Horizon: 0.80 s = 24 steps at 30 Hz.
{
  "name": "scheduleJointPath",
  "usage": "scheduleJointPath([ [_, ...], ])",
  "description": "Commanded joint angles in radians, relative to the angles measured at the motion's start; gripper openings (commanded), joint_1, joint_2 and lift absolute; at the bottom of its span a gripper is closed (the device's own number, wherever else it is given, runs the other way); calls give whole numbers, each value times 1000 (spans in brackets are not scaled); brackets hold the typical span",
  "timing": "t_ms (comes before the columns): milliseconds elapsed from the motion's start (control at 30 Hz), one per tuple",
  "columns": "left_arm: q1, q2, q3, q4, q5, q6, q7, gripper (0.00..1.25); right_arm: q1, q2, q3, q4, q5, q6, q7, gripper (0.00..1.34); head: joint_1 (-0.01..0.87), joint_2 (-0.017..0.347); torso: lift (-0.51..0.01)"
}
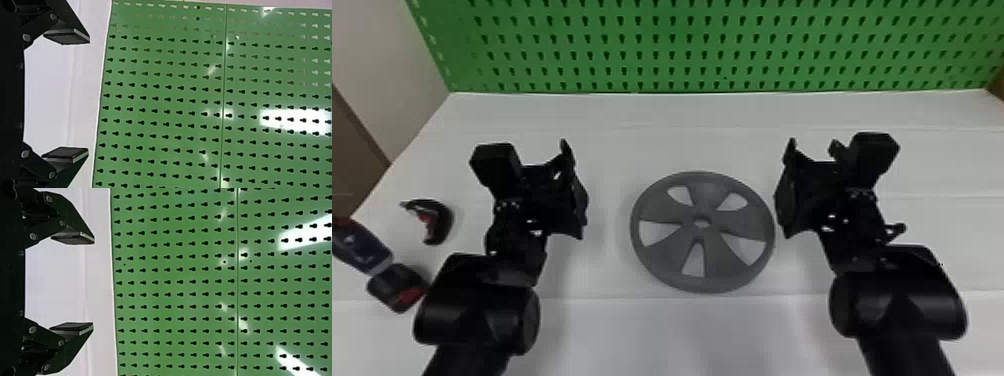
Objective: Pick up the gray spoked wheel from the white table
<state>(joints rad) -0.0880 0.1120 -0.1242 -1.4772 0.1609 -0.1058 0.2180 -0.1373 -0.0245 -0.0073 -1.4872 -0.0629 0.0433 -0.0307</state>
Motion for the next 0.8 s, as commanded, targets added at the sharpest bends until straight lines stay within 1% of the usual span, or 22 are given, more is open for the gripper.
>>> scheduleJointPath([
  [0,1,0,1,0,0,0,0,983,-1,0,0,1,0,1,0,851,806,44,-98],
  [767,-1,0,0,0,0,0,0,983,-2,-2,1,1,-14,4,0,851,806,44,-98],
])
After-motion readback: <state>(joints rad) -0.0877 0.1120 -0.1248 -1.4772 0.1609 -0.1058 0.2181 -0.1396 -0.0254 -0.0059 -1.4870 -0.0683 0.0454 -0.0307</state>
